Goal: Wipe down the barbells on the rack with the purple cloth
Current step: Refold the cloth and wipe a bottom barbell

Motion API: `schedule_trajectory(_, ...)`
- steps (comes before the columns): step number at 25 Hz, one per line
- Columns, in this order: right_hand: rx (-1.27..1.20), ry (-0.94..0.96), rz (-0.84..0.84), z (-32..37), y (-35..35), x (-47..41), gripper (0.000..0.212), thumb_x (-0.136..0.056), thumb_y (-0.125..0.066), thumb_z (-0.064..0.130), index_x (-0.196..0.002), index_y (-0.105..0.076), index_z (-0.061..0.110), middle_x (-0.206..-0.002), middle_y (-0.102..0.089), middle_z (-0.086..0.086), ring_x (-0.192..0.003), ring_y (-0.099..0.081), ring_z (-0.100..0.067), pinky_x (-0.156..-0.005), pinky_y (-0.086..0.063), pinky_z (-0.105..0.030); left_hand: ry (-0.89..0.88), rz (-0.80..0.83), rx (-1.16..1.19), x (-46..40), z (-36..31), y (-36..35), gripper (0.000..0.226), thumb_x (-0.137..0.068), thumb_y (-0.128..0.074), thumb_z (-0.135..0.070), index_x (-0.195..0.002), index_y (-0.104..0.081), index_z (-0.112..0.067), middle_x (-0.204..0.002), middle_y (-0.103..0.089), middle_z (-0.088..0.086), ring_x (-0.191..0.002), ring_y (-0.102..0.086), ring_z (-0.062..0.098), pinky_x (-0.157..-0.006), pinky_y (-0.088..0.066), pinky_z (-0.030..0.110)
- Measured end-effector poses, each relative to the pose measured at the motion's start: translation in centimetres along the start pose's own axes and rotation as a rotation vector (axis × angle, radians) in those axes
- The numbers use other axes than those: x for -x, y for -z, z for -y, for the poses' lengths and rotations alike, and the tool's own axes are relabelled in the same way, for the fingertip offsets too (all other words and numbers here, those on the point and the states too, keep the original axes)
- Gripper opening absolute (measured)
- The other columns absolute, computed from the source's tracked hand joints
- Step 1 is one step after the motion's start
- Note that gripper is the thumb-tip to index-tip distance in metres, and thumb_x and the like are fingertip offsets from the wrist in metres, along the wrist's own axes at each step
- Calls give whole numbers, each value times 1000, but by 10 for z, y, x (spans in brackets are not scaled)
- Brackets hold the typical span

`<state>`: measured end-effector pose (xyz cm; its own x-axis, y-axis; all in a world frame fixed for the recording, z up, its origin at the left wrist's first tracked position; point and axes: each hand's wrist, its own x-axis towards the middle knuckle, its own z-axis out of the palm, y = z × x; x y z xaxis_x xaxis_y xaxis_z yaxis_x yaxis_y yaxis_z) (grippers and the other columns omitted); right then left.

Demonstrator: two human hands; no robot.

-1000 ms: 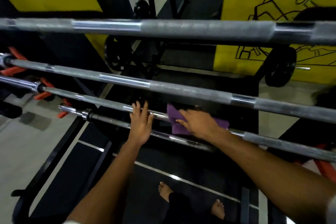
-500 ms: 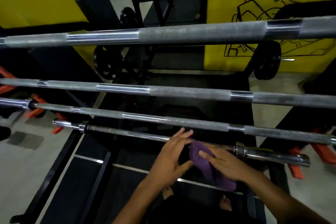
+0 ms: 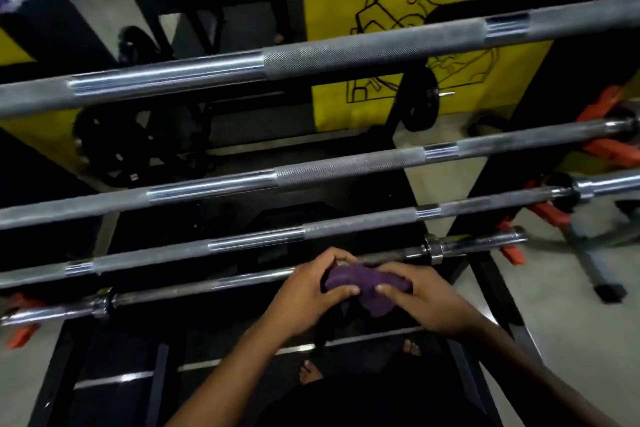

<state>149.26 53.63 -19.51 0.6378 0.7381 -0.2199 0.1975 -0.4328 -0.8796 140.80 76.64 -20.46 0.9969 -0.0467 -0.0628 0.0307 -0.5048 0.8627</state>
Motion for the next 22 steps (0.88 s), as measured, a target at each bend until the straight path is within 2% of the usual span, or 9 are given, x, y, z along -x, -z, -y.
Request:
schedule_trajectory(4, -57, -65, -263, -5, 8, 21, 12, -94, -69, 22, -105, -72, 27, -96, -74, 9, -91, -70, -7, -80, -56, -27, -114, 27, -180, -5, 2, 7, 28, -92, -69, -32, -101, -43, -34, -95, -56, -20, -86, -55, 1, -75, -42, 16)
schedule_trajectory(8, -145, -86, -366, -7, 15, 31, 10, -90, -73, 29, -99, -72, 23, -94, -74, 1, -88, -72, -14, -77, -61, -42, -207, -55, -146, -19, -5, -5, 21, -90, -73, -29, -107, -61, -25, -107, -58, -14, -102, -58, 1, -83, -42, 11)
schedule_trajectory(10, -133, -94, -402, -4, 16, 34, 16, -86, -76, 36, -88, -69, 21, -87, -72, 1, -80, -71, -12, -70, -61, -37, -240, -14, -159, -22, -8, -10, 24, -91, -72, -27, -114, -66, -24, -116, -58, -11, -111, -58, 4, -94, -44, 16)
schedule_trajectory(12, -114, -104, -436, -3, 12, 35, 23, -81, -79, 38, -80, -65, 20, -79, -69, 2, -70, -66, -5, -62, -55, -25, -258, 65, -169, -19, -11, -11, 21, -91, -72, -25, -112, -67, -24, -118, -56, -10, -114, -58, 7, -98, -42, 17)
schedule_trajectory(16, -164, -135, -583, -16, 4, 29, 21, -80, -81, 41, -83, -65, 29, -80, -68, 9, -73, -64, -3, -65, -51, -16, -206, 67, -167, -12, -14, -11, 9, -95, -68, -27, -100, -61, -24, -105, -60, -11, -102, -61, 10, -90, -49, 31)
schedule_trajectory(18, -319, -252, -760, -40, 0, 31, 32, -76, -77, 59, -94, -65, 35, -92, -70, 9, -84, -66, -3, -73, -53, -19, -135, 19, -164, -12, -20, -16, 6, -97, -64, -24, -97, -58, -26, -101, -59, -11, -98, -61, 11, -87, -49, 34)
schedule_trajectory(19, -481, -353, -806, -56, -7, 35, 49, -72, -72, 71, -103, -65, 34, -99, -71, 6, -89, -67, -6, -74, -55, -25, -121, 13, -179, -12, -25, -22, 6, -98, -62, -23, -97, -57, -26, -102, -58, -12, -99, -60, 10, -87, -49, 33)
schedule_trajectory(21, -926, -650, -687, -86, -28, 42, 78, -72, -60, 84, -122, -62, 25, -112, -71, -9, -100, -69, -23, -75, -60, -41, -165, 48, -248, -14, -34, -38, 6, -98, -60, -23, -101, -55, -26, -106, -54, -13, -100, -58, 8, -87, -48, 33)
schedule_trajectory(22, -1120, -737, -536, -92, -46, 44, 77, -79, -51, 83, -125, -62, 21, -116, -70, -14, -106, -67, -31, -78, -60, -48, -215, 94, -304, -13, -38, -48, 8, -98, -59, -25, -105, -55, -26, -108, -53, -14, -102, -57, 6, -89, -48, 33)
